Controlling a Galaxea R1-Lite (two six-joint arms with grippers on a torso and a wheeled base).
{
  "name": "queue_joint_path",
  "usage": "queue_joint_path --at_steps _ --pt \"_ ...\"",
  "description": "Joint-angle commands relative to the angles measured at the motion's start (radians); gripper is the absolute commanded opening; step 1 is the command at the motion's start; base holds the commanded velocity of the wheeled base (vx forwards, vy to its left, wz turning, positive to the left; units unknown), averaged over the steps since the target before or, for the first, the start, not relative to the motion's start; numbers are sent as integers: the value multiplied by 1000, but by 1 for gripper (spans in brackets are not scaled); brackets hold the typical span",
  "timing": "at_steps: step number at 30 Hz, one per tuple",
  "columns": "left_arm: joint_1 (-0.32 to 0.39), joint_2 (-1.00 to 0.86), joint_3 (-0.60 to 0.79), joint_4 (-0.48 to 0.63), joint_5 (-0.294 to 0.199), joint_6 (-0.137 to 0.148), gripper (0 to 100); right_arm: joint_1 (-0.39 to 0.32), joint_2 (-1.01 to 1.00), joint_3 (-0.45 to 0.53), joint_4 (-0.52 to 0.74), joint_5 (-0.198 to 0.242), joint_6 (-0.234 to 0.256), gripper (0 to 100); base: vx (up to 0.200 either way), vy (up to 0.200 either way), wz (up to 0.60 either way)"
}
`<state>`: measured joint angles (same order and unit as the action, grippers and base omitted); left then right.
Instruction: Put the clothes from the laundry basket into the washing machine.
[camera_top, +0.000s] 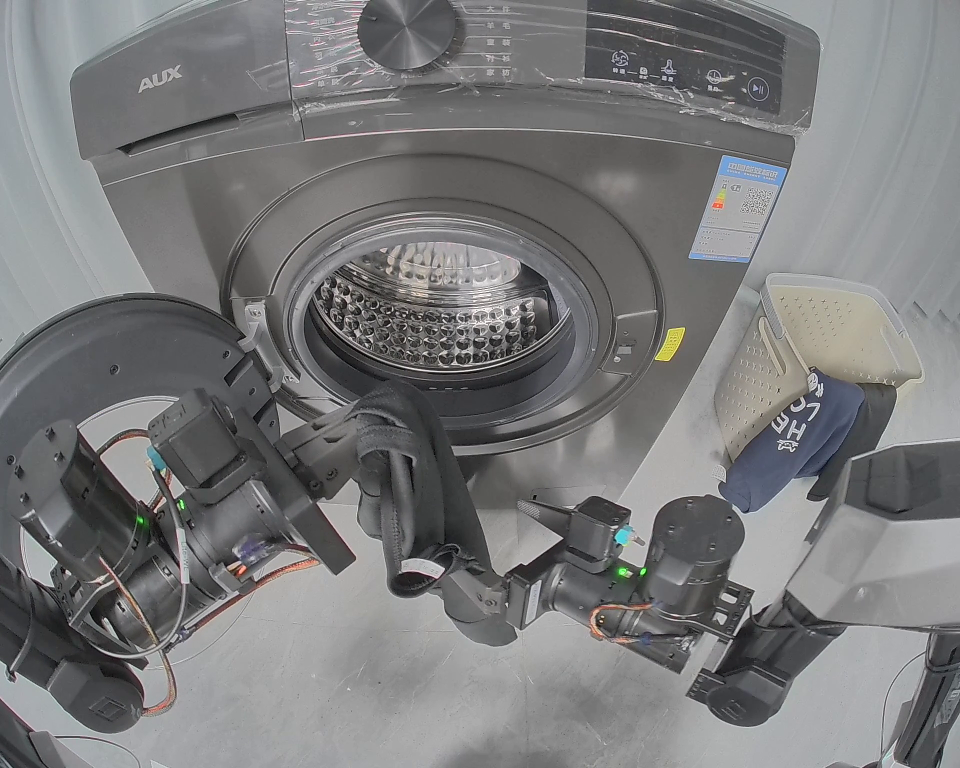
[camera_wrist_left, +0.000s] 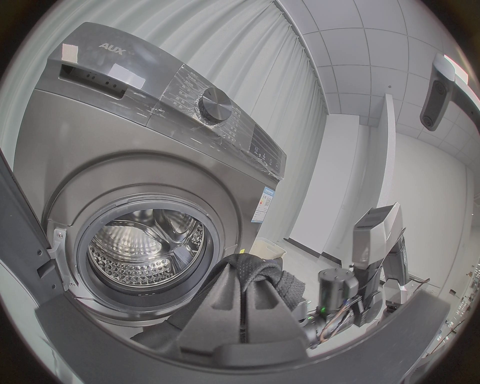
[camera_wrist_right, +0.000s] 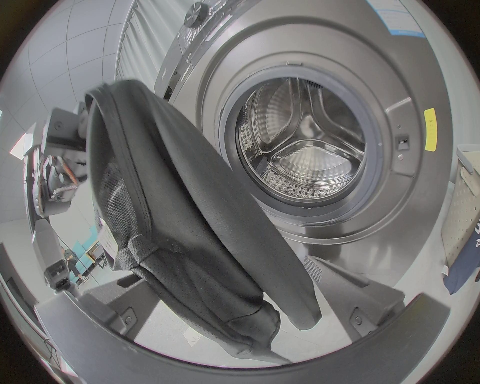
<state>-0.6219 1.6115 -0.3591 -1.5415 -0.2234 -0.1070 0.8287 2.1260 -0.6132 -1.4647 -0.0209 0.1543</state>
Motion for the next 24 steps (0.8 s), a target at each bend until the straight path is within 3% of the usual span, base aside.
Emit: queue_joint_path --at_steps 1,13,23,24 --pt "-19 -19 5 0 -1 0 0 -2 127 -115 3 7 -7 100 0 0 0" --pt "-27 -54 11 0 -13 -8 0 -59 243 -339 21 16 -18 100 0 0 0" --pt "-5 -42 -6 3 1 -11 0 -72 267 -364 1 18 -16 100 0 0 0" --pt "13 -38 -6 3 -1 -11 0 -77 256 -358 1 18 -16 0 0 0 0"
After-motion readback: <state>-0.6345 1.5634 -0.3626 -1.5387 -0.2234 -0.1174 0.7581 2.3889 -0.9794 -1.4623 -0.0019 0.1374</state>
